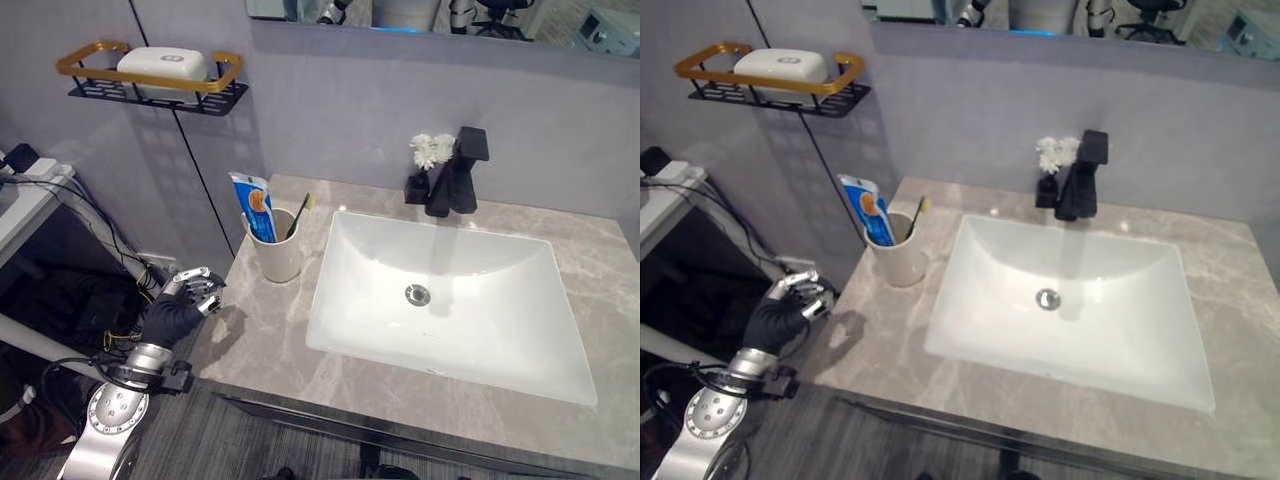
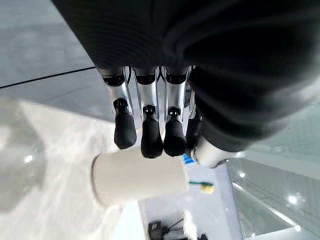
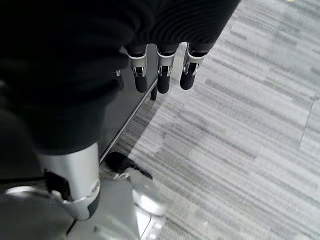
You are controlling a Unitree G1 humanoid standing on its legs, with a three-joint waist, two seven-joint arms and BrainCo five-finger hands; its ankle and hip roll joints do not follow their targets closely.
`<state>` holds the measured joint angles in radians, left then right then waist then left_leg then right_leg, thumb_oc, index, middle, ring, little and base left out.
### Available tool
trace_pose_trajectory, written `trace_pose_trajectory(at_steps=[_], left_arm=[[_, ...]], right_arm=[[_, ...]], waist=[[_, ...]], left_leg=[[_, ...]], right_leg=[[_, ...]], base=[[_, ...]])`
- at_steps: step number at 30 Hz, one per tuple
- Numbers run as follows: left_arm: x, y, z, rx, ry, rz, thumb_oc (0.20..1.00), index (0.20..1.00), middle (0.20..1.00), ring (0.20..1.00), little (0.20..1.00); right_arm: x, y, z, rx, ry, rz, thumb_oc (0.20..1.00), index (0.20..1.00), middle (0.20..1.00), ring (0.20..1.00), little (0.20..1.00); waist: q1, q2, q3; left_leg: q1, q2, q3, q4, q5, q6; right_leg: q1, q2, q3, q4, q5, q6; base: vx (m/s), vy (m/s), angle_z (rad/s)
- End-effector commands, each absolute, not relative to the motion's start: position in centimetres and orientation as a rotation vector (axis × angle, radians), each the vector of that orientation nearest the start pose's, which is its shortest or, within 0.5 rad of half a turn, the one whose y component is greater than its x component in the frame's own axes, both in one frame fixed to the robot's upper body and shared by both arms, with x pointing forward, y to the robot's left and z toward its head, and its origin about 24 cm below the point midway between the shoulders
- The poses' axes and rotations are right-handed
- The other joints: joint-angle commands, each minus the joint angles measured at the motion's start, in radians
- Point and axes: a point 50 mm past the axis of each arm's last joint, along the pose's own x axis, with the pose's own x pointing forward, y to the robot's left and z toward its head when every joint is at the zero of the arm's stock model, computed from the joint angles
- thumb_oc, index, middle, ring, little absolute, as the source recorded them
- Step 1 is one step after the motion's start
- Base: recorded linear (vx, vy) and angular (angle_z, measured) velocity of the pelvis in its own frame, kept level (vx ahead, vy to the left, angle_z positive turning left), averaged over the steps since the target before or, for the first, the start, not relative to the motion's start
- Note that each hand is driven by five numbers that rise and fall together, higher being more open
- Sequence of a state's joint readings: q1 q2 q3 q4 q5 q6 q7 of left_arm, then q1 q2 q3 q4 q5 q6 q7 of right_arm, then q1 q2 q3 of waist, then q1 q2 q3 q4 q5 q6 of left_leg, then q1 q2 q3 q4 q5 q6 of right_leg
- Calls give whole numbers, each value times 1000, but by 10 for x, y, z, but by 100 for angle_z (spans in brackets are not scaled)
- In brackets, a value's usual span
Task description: Put brush and paste in cup on sink, flatten towel.
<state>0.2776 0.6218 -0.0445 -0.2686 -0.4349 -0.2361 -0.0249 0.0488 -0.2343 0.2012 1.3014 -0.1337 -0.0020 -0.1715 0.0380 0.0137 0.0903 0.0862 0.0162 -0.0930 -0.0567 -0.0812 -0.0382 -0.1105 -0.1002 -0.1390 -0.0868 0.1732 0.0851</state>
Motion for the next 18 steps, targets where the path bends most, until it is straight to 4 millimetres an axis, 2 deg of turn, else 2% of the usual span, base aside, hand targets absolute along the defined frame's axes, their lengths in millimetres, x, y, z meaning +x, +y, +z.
trace_pose_trajectory(at_steps=[1,2,6,11,18], left_arm=[[198,220,110,121,-269,-204,200,200,200,200,200],[198,218,102,90,-232,-208,200,200,200,200,200],[197,210,90,54,-178,-247,200,200,200,200,200],[199,204,81,41,-137,-276,200,200,200,200,200],[204,199,76,27,-120,-261,200,200,200,200,200]], right_arm=[[68,-235,-166,-617,1275,18,1000,1000,1000,1000,1000],[70,-237,-165,-617,1270,11,1000,1000,1000,1000,1000],[70,-242,-164,-582,1293,-43,1000,1000,1000,1000,1000],[65,-250,-163,-551,1321,-104,1000,1000,1000,1000,1000],[70,-253,-162,-513,1311,-158,1000,1000,1000,1000,1000]], waist=[[-5,-17,14],[-10,-9,19],[-17,8,29],[-23,17,32],[-38,27,40]], left_leg=[[-42,-53,59,30,-23,34],[-48,-51,66,21,-14,33],[-76,-50,91,2,6,30],[-107,-44,112,-14,25,23],[-132,-36,112,-25,40,14]], right_leg=[[-11,-55,31,8,-6,73],[-21,-53,41,0,-2,73],[-66,-49,62,0,7,78],[-110,-42,85,0,12,75],[-131,-36,87,0,6,69]], base=[[-11,-13,-10],[-13,-1,-17],[-38,1,-17],[-12,-20,-19],[9,-24,-4]])
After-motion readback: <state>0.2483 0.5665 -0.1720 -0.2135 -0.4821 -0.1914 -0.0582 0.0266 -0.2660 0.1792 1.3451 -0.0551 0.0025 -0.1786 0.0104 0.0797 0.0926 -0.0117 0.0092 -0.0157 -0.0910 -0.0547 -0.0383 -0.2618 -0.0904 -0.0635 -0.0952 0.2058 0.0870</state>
